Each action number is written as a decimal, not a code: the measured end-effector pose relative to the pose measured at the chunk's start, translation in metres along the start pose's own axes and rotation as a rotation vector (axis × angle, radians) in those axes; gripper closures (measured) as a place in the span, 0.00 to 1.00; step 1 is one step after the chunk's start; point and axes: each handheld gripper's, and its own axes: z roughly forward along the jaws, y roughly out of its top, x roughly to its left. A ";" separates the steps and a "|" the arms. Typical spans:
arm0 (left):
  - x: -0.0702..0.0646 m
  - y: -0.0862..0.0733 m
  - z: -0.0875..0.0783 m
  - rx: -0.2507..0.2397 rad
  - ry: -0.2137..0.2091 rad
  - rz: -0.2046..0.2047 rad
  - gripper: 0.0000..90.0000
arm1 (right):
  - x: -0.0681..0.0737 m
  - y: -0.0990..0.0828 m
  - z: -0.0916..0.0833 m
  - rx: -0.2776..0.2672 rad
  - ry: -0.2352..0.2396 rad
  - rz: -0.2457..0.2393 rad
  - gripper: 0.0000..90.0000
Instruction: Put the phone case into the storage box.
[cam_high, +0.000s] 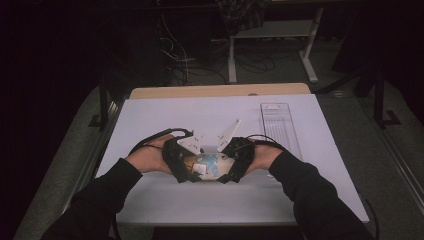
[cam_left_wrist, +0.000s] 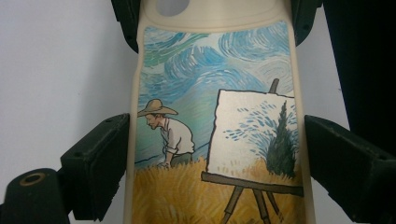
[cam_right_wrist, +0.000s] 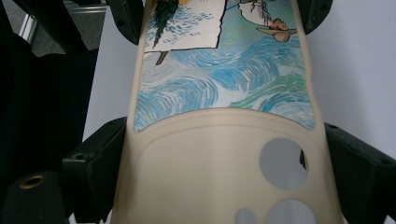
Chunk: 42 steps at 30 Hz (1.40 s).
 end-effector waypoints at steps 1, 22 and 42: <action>0.000 0.000 0.001 0.002 0.006 0.003 0.11 | 0.000 0.000 0.000 0.002 0.001 0.002 0.11; 0.006 -0.018 -0.020 -0.083 0.191 -0.186 0.00 | -0.013 -0.018 -0.022 -0.019 -0.073 0.144 0.11; -0.010 -0.053 -0.011 -0.152 0.322 -0.395 0.00 | -0.022 -0.041 -0.026 -0.029 -0.227 0.370 0.11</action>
